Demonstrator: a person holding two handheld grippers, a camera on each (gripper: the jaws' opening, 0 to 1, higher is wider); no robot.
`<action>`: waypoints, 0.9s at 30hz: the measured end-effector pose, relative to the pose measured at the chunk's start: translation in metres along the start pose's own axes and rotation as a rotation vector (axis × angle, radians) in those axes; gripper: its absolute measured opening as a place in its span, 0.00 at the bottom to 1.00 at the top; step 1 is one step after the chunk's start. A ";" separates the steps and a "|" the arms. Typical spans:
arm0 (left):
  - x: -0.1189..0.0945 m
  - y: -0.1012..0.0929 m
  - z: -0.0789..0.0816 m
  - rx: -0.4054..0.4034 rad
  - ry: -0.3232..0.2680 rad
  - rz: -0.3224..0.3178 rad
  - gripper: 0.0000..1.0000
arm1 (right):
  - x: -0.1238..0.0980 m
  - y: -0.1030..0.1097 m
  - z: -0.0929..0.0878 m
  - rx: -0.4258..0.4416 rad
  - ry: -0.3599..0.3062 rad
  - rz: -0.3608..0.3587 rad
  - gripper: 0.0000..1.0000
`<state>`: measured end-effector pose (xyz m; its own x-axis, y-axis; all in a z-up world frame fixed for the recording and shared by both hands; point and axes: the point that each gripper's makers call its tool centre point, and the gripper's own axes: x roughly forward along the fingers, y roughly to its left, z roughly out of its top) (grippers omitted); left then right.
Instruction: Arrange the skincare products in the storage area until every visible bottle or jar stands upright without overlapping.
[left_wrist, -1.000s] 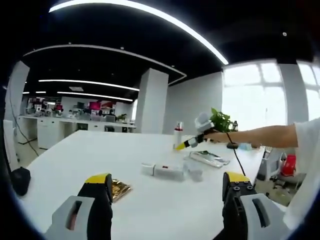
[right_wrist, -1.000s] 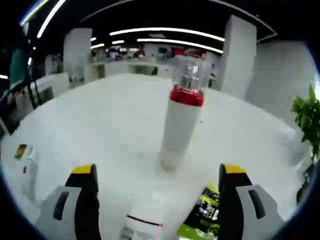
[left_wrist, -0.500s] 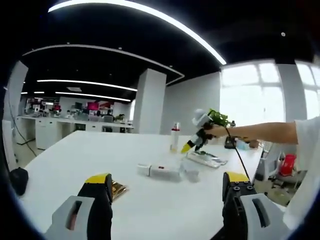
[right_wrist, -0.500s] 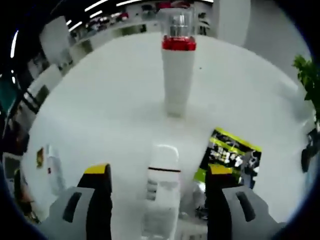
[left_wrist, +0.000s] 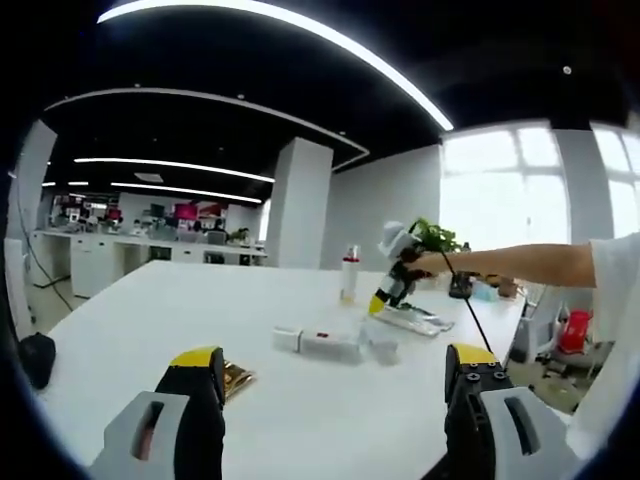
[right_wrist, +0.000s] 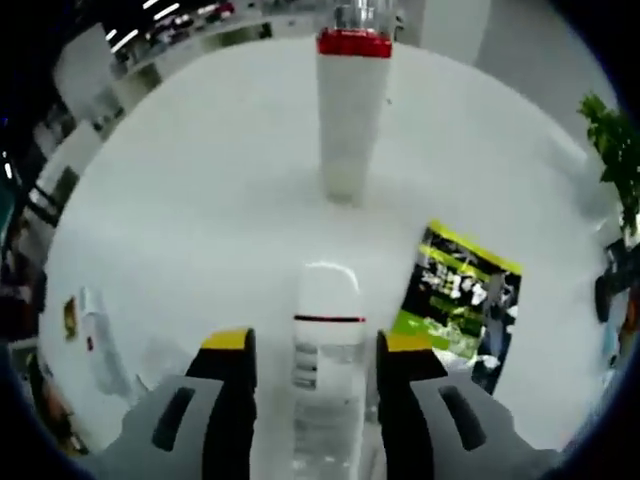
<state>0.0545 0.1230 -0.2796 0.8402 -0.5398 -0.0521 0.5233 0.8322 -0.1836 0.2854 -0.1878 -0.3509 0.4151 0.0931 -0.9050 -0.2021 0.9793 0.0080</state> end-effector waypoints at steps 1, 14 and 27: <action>0.000 0.000 0.000 0.000 0.000 0.001 0.94 | 0.000 0.000 -0.002 0.002 0.005 -0.003 0.34; 0.001 -0.007 -0.002 0.000 0.003 -0.013 0.94 | -0.005 -0.001 -0.005 -0.051 0.033 -0.038 0.32; 0.004 -0.008 -0.005 -0.014 0.005 -0.014 0.93 | -0.003 0.001 -0.012 -0.053 0.002 -0.031 0.27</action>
<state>0.0530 0.1135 -0.2830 0.8321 -0.5519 -0.0539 0.5329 0.8228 -0.1976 0.2736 -0.1888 -0.3529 0.4201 0.0621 -0.9054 -0.2362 0.9708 -0.0430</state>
